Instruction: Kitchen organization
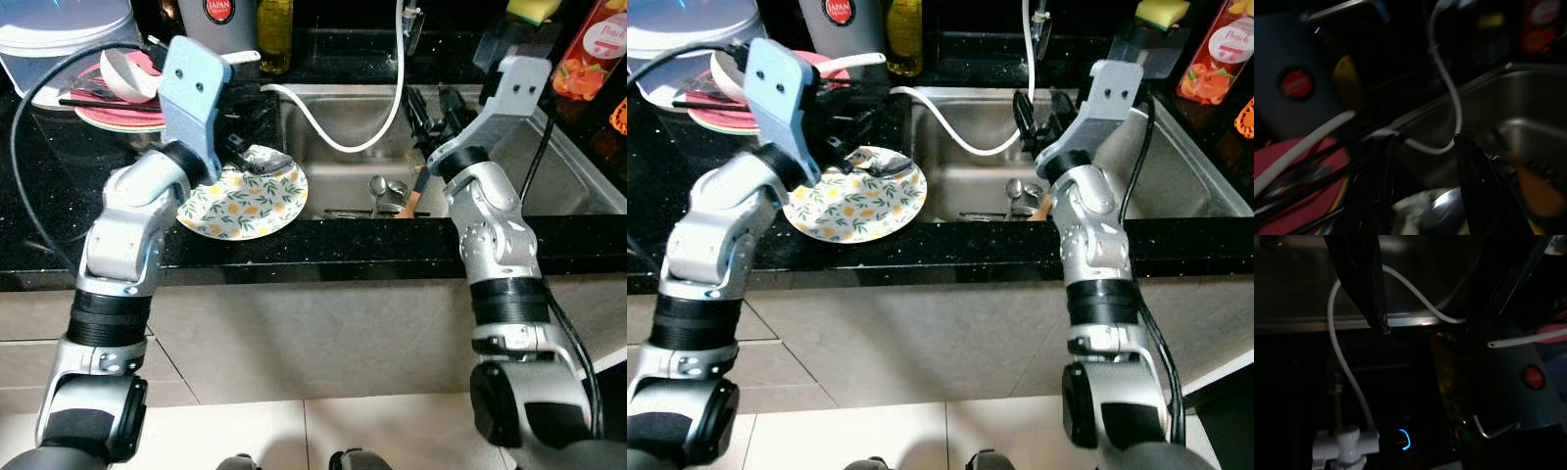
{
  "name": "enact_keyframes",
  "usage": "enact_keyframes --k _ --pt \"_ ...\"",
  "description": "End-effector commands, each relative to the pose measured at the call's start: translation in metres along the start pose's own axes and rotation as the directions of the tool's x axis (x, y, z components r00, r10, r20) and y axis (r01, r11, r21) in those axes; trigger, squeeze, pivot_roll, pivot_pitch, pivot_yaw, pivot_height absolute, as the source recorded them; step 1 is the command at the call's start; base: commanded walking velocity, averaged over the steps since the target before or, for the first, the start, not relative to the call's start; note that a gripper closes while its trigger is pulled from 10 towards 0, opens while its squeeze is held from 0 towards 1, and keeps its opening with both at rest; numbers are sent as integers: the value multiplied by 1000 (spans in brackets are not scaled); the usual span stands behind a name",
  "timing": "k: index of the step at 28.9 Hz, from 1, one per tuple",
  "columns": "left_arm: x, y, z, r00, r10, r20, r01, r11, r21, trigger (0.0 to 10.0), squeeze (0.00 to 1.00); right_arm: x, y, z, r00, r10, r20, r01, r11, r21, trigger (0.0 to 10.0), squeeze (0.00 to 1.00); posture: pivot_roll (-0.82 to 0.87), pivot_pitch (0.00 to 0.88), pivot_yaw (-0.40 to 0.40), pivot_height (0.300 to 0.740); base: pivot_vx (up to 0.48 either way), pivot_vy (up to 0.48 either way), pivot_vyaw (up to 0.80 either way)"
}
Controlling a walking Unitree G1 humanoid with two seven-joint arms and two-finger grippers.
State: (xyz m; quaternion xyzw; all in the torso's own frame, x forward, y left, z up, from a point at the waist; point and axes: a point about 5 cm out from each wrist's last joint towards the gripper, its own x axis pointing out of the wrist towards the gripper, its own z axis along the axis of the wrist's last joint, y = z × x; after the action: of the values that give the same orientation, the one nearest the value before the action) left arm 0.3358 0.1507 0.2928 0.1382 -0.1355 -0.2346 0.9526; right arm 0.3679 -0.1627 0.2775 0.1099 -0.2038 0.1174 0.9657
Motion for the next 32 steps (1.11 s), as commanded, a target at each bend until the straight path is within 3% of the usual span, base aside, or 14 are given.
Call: enact_keyframes --k 1,2,3,5,10,14,18,22,23,24,25,32 --pt "-6 13 -10 996 8 -94 -9 1000 -8 10000 0 -9 11 6 999 44 28 -44 999 8 10000 0 92 83 -31 740 0 0 0" --pt "-6 13 -10 996 8 -94 -9 1000 -8 10000 0 -9 11 6 999 44 28 -44 999 8 10000 0 92 83 -31 740 0 0 0" --pt "-9 18 -19 987 -9 -159 6 1000 -20 10000 0 -12 18 8 996 74 39 -74 997 3 10000 0 89 84 -27 740 0 0 0" --pt "-12 22 -25 979 -28 -204 22 999 -34 10000 0 -15 22 9 995 93 44 -93 996 -1 10000 0 89 84 -27 740 0 0 0" --pt "-21 28 -45 917 -221 -333 184 973 -139 10000 0 -20 23 15 995 87 51 -88 996 9 10000 0 90 89 -20 740 0 0 0" --pt "-23 35 -48 907 -231 -351 183 969 -166 10000 0 -21 23 17 995 85 52 -86 996 9 10000 0 86 91 -14 740 0 0 0" --pt "-24 44 -52 891 -217 -398 186 976 -117 10000 0 -24 23 17 996 80 48 -80 997 7 10000 0 86 91 -9 740 0 0 0" --pt "-24 63 -50 894 -171 -414 155 985 -72 10000 0 -28 23 17 997 74 39 -74 997 5 10000 0 85 89 -11 740 0 0 0" --pt "-24 64 -50 894 -173 -414 157 985 -72 10000 412 -28 22 17 997 73 38 -73 997 5 10000 0 87 88 -12 740 0 0 0" --pt "-24 66 -50 892 -178 -415 162 984 -75 10000 663 -28 22 17 997 73 36 -73 997 5 10000 0 87 88 -12 740 0 0 0" --pt "-23 67 -51 891 -184 -416 167 983 -78 10000 1000 -28 22 18 997 73 35 -73 997 5 10000 0 87 87 -13 740 0 0 0" --pt "-16 66 -53 877 -260 -404 228 966 -124 10000 1000 -27 24 18 996 78 31 -78 997 3 10000 0 79 81 -20 740 0 0 0"
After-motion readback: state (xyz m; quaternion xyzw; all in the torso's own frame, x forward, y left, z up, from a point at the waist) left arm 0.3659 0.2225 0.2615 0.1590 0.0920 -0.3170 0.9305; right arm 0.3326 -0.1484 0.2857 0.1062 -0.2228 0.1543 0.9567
